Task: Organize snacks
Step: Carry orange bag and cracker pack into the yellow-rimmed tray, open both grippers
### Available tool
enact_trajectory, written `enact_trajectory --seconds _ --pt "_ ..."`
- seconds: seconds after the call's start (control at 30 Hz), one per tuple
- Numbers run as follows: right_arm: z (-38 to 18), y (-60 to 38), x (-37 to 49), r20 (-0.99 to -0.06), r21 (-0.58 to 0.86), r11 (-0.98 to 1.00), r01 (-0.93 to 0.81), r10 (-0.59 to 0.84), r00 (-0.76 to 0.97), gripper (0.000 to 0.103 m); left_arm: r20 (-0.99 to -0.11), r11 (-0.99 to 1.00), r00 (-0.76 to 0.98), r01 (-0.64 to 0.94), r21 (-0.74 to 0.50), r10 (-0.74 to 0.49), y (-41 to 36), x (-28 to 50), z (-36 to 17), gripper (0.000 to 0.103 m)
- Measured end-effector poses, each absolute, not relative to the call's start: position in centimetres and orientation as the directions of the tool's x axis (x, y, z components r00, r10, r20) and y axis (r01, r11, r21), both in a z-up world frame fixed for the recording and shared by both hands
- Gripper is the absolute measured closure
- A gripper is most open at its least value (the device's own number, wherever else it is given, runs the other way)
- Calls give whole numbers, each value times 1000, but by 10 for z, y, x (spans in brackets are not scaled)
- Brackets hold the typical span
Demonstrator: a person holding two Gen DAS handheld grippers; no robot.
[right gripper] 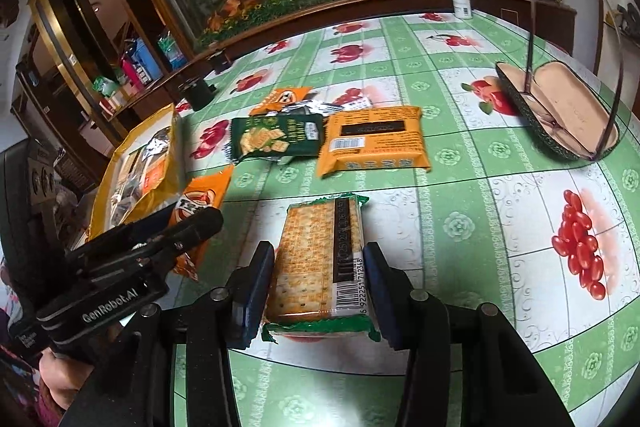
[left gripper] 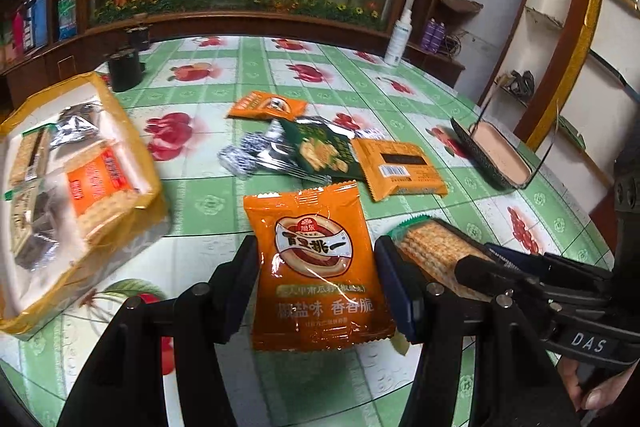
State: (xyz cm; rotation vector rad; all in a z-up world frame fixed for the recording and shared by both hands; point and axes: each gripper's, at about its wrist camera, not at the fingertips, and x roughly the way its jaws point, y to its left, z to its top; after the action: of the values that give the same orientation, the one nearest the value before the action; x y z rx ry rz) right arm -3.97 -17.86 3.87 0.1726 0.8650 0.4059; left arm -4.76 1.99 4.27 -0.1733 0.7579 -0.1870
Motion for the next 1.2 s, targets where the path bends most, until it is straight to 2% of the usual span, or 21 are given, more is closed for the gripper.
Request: enact_trajectory --seconds 0.37,0.7,0.9,1.2 --pt "60 -133 -39 -684 302 879 -369 469 559 53 -620 964 769 -21 -265 -154 87 -64 64 45" --pt "86 -38 -15 -636 307 799 -517 577 513 53 -627 932 779 -249 -265 30 181 -73 61 45" --pt "75 21 14 -653 347 758 -552 618 439 53 -660 903 746 -338 -265 86 217 -71 47 45" --pt "54 73 46 -681 358 753 -552 615 398 53 -680 898 723 -372 -233 123 228 -58 37 45"
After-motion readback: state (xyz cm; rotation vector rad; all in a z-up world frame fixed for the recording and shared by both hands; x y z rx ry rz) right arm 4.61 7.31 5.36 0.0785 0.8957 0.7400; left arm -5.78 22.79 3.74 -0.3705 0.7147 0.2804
